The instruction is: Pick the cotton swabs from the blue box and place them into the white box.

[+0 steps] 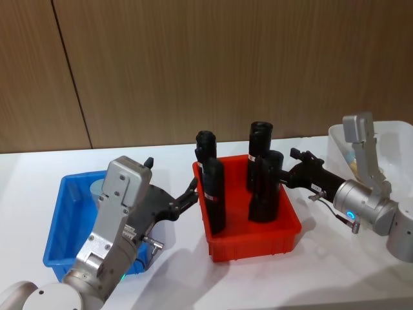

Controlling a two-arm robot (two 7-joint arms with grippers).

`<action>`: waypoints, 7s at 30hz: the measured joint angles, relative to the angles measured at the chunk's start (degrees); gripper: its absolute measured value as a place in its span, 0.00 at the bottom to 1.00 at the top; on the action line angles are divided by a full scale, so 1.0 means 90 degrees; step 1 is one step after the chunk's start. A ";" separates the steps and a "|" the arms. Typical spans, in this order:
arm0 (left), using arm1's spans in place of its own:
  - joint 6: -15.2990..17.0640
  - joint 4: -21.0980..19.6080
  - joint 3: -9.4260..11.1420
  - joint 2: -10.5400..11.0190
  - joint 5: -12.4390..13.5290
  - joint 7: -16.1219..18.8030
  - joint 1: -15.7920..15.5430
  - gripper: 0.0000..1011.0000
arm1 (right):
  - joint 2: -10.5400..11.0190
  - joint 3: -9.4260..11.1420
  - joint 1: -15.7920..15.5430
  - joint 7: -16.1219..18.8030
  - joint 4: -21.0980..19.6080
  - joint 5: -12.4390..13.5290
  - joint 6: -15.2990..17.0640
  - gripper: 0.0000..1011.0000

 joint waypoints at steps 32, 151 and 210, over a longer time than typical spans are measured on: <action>0.0000 0.0000 0.0000 0.0000 0.0000 0.0000 0.0000 0.99 | -0.0416 -0.0232 0.1057 0.0455 0.2019 -0.0058 -0.0803 0.61; 0.0000 0.0000 0.0000 0.0000 0.0000 0.0000 0.0000 0.99 | 0.1677 0.1279 -0.1881 -0.2405 -0.4542 0.0073 0.1442 0.99; 0.0000 0.0000 0.0000 0.0000 0.0000 0.0000 0.0000 0.99 | 0.1681 0.1282 -0.1891 -0.2405 -0.4551 0.0073 0.1434 0.99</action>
